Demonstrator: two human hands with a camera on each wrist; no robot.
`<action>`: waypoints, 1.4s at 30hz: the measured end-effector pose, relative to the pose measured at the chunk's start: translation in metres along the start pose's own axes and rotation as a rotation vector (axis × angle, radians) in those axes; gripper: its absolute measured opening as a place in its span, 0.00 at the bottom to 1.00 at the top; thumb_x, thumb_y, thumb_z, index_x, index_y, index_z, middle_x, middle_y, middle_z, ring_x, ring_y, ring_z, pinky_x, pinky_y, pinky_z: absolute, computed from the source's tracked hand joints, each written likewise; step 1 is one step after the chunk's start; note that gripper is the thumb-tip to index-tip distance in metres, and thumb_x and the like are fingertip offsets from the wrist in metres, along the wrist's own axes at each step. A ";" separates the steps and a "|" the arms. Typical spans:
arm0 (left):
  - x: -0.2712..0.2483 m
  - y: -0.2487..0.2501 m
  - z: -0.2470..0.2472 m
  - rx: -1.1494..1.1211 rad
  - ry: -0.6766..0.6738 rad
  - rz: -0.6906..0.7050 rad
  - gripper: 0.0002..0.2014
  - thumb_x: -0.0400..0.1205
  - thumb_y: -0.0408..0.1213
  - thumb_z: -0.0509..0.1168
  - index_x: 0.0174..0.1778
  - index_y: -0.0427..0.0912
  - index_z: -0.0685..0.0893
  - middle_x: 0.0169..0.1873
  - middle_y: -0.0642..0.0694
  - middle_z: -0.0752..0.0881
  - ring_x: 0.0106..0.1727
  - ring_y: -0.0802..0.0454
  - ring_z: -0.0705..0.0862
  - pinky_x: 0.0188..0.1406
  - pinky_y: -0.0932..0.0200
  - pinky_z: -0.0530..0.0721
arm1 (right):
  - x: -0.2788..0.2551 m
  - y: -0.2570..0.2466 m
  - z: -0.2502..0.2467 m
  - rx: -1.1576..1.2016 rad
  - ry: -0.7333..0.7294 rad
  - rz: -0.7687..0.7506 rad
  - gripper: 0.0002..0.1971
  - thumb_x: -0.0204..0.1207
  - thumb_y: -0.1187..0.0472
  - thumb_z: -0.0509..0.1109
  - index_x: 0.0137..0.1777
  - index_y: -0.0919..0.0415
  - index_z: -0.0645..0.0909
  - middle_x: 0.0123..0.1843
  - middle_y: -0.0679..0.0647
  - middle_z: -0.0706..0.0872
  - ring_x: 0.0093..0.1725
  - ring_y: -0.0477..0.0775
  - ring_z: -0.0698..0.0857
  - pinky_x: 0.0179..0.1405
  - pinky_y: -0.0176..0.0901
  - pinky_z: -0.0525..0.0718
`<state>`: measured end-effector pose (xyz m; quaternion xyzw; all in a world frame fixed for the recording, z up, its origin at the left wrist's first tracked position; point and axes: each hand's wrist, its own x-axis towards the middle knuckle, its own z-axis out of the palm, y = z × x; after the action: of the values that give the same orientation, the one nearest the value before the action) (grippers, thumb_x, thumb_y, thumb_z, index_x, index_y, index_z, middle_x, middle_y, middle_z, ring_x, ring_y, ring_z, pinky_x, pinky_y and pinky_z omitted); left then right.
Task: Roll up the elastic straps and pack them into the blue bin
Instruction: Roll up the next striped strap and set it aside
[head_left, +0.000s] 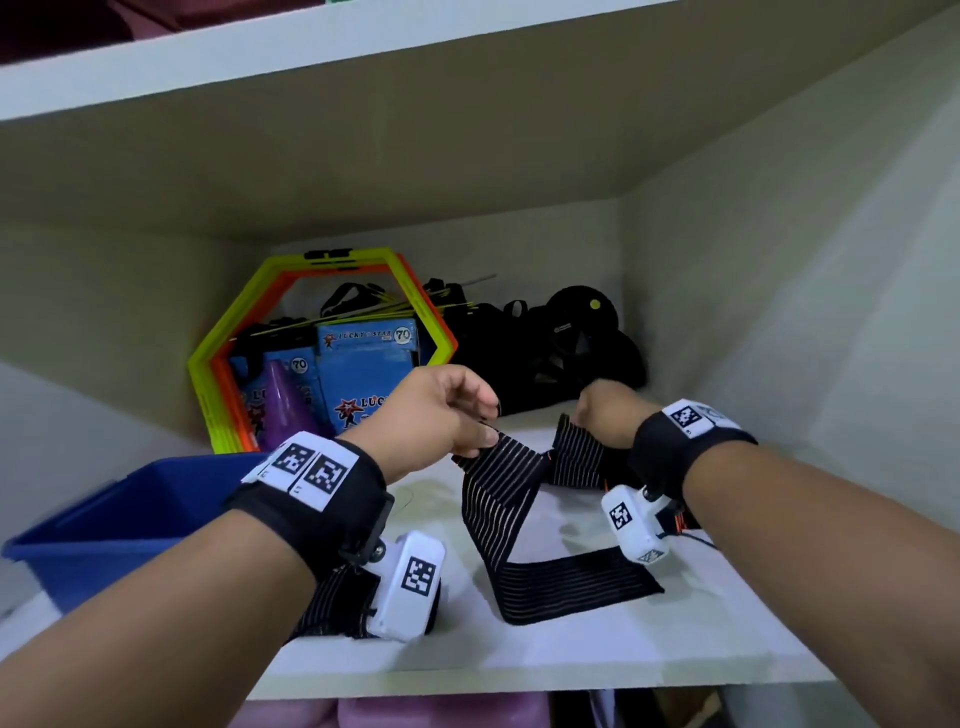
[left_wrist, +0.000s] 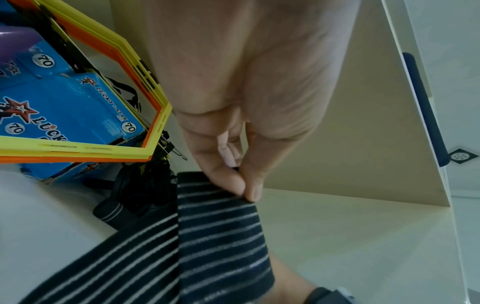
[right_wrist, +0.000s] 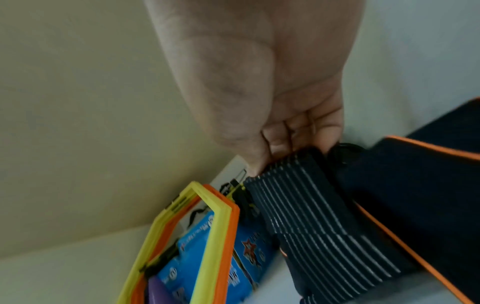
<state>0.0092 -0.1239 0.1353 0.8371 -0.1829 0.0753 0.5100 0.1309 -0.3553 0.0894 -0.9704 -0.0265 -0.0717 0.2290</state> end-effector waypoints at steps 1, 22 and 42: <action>0.003 0.001 0.001 0.030 0.016 0.024 0.13 0.72 0.15 0.74 0.47 0.35 0.85 0.43 0.42 0.88 0.32 0.61 0.86 0.34 0.67 0.84 | -0.004 -0.003 -0.011 0.078 0.038 -0.006 0.16 0.82 0.58 0.69 0.33 0.62 0.76 0.31 0.54 0.78 0.34 0.55 0.79 0.37 0.42 0.78; 0.012 0.025 0.032 -0.421 -0.054 0.141 0.19 0.75 0.09 0.62 0.49 0.36 0.88 0.48 0.39 0.93 0.47 0.50 0.91 0.41 0.61 0.89 | -0.139 0.007 -0.081 1.134 0.019 -0.202 0.32 0.72 0.89 0.50 0.69 0.63 0.79 0.55 0.60 0.87 0.44 0.52 0.86 0.36 0.43 0.82; -0.016 0.014 0.076 -0.155 0.253 0.373 0.10 0.84 0.33 0.65 0.51 0.55 0.84 0.34 0.52 0.84 0.31 0.57 0.80 0.33 0.60 0.82 | -0.234 0.008 -0.036 1.352 0.430 -0.110 0.13 0.84 0.63 0.66 0.61 0.68 0.86 0.54 0.66 0.91 0.48 0.59 0.89 0.47 0.51 0.87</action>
<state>-0.0158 -0.1933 0.1064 0.7312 -0.2743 0.2583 0.5687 -0.1043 -0.3828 0.0823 -0.5773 -0.0682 -0.2407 0.7772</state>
